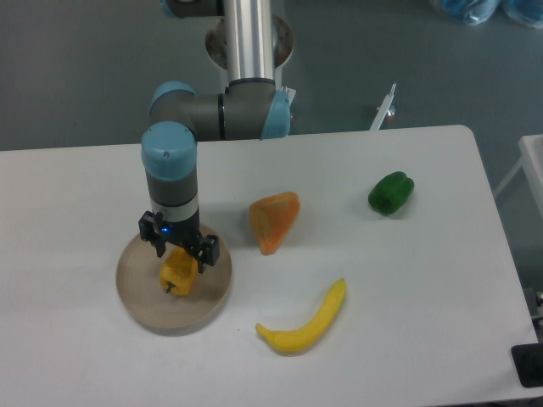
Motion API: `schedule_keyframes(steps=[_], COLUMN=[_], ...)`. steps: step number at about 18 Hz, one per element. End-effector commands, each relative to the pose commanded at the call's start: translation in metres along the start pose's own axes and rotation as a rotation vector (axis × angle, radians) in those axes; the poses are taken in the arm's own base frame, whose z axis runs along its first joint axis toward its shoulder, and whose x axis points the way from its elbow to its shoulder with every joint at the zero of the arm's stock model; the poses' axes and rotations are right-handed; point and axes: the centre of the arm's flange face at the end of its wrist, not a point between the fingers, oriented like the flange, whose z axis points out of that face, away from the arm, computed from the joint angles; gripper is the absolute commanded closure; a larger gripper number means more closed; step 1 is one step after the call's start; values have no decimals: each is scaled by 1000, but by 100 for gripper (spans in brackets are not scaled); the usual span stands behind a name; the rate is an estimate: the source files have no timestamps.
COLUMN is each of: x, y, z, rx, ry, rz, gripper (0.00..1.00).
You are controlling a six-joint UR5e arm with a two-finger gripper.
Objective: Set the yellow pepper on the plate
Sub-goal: 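Lower the yellow pepper onto the plate and hold it there, then open the gripper to release the yellow pepper on the plate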
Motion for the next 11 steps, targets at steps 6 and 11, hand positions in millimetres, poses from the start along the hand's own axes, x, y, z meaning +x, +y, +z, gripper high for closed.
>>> schedule_keyframes(steps=[6, 11], x=[-49, -125], y=[5, 17], z=[-39, -73], rx=[52, 95], ry=[-50, -120], rz=[-56, -110], gripper=[0, 0])
